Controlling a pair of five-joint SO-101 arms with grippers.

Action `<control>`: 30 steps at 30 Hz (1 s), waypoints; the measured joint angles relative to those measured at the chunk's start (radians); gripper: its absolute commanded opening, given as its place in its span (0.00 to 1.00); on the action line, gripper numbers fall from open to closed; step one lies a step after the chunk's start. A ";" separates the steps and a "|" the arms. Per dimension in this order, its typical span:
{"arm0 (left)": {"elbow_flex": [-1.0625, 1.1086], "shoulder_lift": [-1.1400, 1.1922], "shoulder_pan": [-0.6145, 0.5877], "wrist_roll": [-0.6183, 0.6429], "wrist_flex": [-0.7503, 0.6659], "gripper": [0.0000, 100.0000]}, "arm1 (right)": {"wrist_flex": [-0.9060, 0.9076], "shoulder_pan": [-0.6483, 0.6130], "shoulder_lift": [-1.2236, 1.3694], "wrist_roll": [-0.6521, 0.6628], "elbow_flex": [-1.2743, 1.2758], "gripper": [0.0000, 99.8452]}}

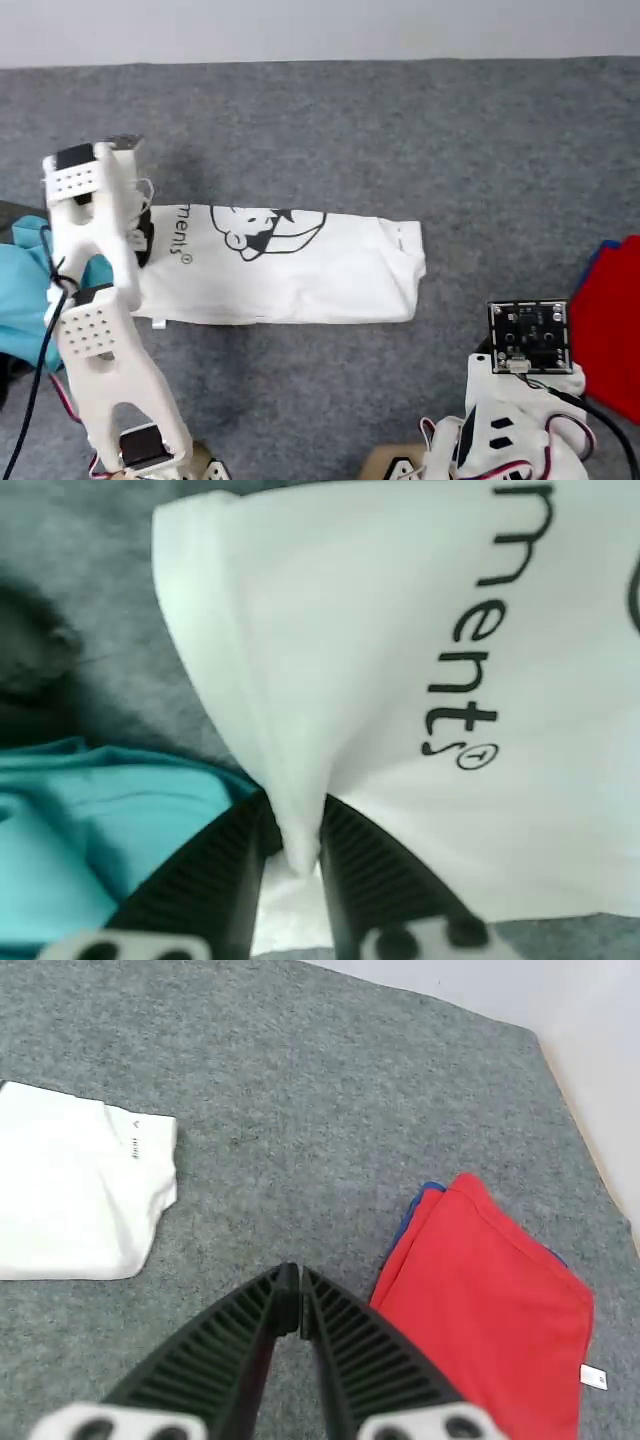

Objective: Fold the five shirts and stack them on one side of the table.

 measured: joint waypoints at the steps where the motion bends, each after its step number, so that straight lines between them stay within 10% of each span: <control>1: 0.000 -0.011 -0.005 -0.003 0.000 0.01 | 0.000 0.000 0.000 0.000 0.000 0.01; 11: 0.020 -0.143 0.091 -0.003 0.000 0.01 | 0.000 0.000 0.000 0.000 0.000 0.01; 30: 0.195 -0.414 0.635 0.126 -0.002 0.01 | 0.000 0.000 0.000 0.000 0.000 0.01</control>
